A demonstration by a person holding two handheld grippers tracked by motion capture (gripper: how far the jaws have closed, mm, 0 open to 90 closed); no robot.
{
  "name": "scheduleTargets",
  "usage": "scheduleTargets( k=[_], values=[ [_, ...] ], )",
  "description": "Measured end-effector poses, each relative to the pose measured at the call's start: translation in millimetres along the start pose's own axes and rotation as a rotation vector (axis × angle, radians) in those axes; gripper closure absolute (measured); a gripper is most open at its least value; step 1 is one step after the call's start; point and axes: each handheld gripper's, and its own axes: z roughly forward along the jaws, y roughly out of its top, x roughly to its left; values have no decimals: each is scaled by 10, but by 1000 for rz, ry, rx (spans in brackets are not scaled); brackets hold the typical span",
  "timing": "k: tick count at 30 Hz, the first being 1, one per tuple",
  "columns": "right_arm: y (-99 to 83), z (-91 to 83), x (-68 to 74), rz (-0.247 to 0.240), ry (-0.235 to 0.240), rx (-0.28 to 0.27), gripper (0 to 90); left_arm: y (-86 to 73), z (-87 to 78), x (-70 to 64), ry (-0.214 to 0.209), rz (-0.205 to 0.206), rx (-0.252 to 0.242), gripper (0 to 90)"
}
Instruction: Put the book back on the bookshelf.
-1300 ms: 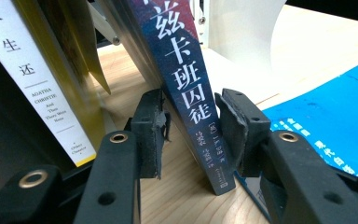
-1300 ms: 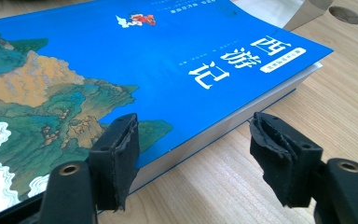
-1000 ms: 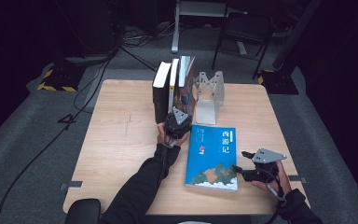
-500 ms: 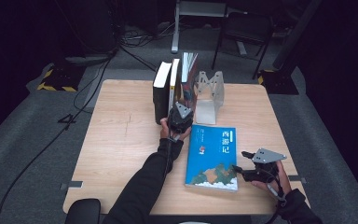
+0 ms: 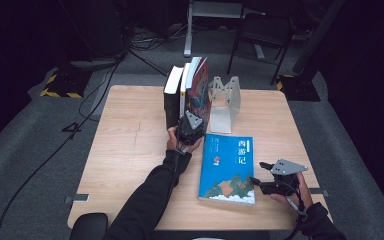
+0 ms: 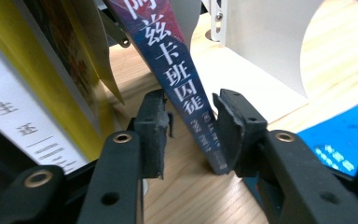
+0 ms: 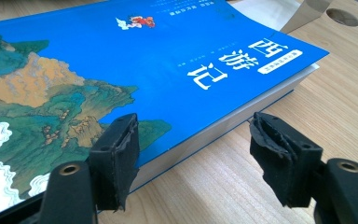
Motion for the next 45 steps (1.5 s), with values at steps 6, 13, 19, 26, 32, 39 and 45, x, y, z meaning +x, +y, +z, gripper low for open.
scheduleTargets(
  k=[6, 13, 19, 26, 32, 39, 45],
  values=[
    [8, -9, 4, -1, 0, -2, 330, -13, -127, 31, -50, 49, 18, 652],
    [17, -23, 2, 15, 5, -10, 330, -61, -296, 16, -105, 118, 21, 646],
    [23, -29, 6, 16, 6, -6, 330, -147, -484, 8, -186, 201, 46, 623],
    [15, -53, 37, 12, 13, 0, 330, -276, -653, 31, -269, 255, 72, 600],
    [-35, -123, 33, 30, 13, -5, 330, -384, -790, 70, -340, 280, 99, 567],
    [-98, -158, 36, 43, 30, 12, 330, -544, -938, 102, -390, 299, 146, 530],
    [-117, -195, 81, 60, 90, 19, 327, -717, -1124, 82, -456, 323, 188, 488]
  ],
)
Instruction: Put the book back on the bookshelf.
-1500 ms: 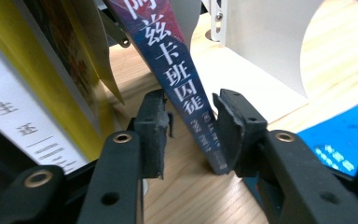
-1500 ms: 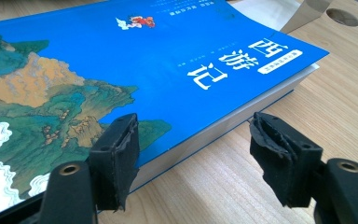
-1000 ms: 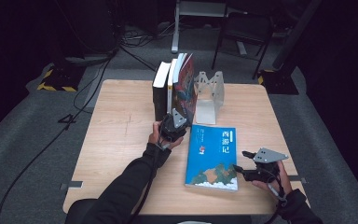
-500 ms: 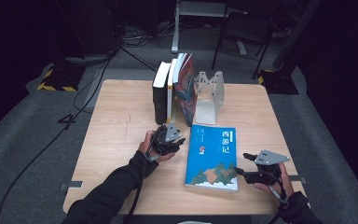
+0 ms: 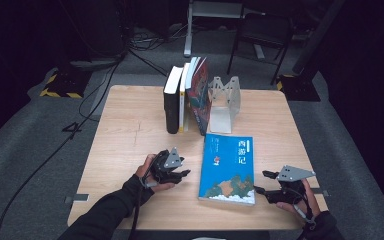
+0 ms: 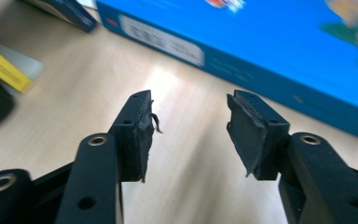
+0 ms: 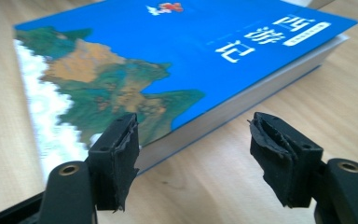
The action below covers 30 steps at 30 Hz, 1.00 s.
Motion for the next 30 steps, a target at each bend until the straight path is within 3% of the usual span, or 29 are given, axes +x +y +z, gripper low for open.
scheduleTargets(
  k=[3, 5, 9, 15, 19, 24, 28, 30],
  values=[
    [-3, -9, 17, 13, 29, 1, 324, -85, -14, -69, -86, 2, 51, 435],
    [-5, -11, 28, 19, 45, 4, 322, -123, -25, -133, -111, 35, 72, 428],
    [16, -6, 87, 7, 64, 20, 316, -188, -43, -208, -136, 51, 89, 396],
    [67, 29, 147, 4, 79, 34, 281, -280, -59, -251, -160, 33, 93, 370],
    [77, 145, 124, 34, 79, 90, 226, -281, -4, -198, -222, 28, 82, 292],
    [73, 231, -1, 97, 108, 104, 138, -293, 30, -186, -196, 14, 63, 240],
    [109, 331, -67, 102, 143, 109, 80, -304, 59, -179, -182, 5, 47, 181],
    [148, 397, -77, 81, 137, 98, 58, -297, 68, -177, -179, 1, 49, 166]
  ],
)
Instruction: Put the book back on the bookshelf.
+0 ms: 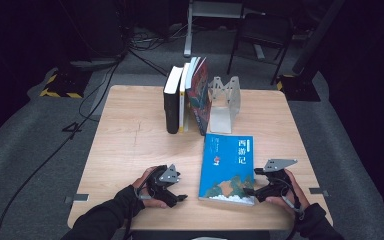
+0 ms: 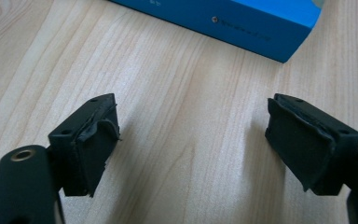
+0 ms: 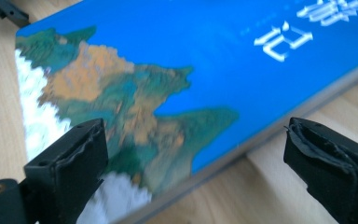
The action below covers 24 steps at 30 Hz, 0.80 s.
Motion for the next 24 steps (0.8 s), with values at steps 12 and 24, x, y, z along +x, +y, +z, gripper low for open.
scheduleTargets(
  k=[12, 24],
  values=[
    [126, 168, -244, 126, 85, 88, 1, 58, 51, 93, 10, -9, 4, 156],
    [213, 79, -100, 1, -2, 88, 138, 86, 79, 154, 14, -16, 0, 155]
  ],
)
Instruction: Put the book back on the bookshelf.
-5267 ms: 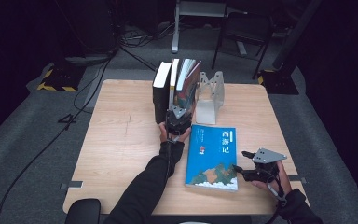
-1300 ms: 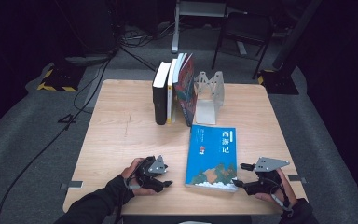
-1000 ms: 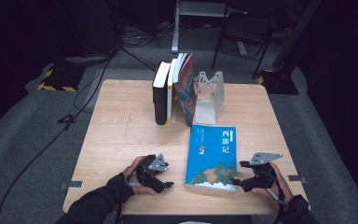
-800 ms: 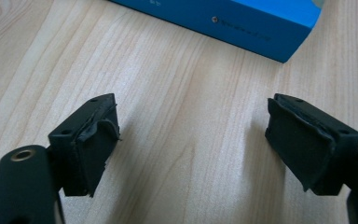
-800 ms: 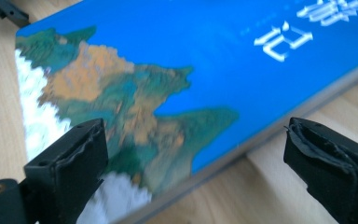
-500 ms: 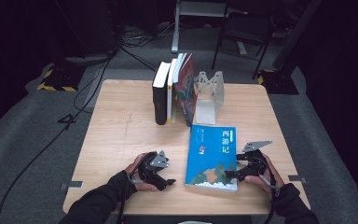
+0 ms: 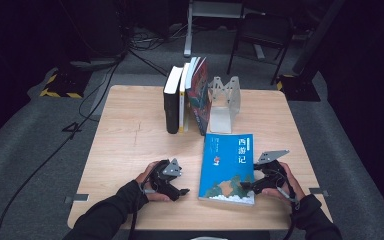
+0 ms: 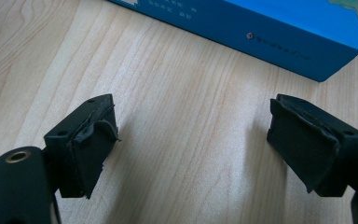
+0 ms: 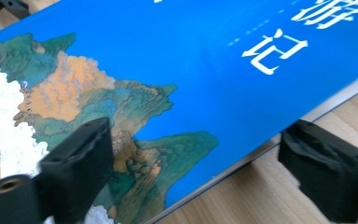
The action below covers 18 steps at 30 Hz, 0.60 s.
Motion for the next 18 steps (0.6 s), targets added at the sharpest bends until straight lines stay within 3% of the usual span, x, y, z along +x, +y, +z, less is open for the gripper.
scheduleTargets(
  k=[2, 5, 7, 10, 12, 18],
  values=[
    [-7, -29, 6, -15, -18, -21, 198, 12, 9, 27, 4, -4, 2, 156],
    [5, -93, 61, -77, -73, -54, 326, 36, 28, 78, 11, -9, 4, 156],
    [21, -111, 68, -94, -77, -62, 332, 70, 61, 137, 17, -15, 0, 156],
    [33, -107, -18, -54, -23, -72, 320, 130, 114, 222, 22, -21, 1, 156],
    [62, -74, -120, 3, 20, -71, 299, 166, 146, 264, 21, -19, 4, 154],
    [156, 44, -261, 46, 36, -76, 285, 259, 232, 333, 15, -10, 3, 150]
  ],
)
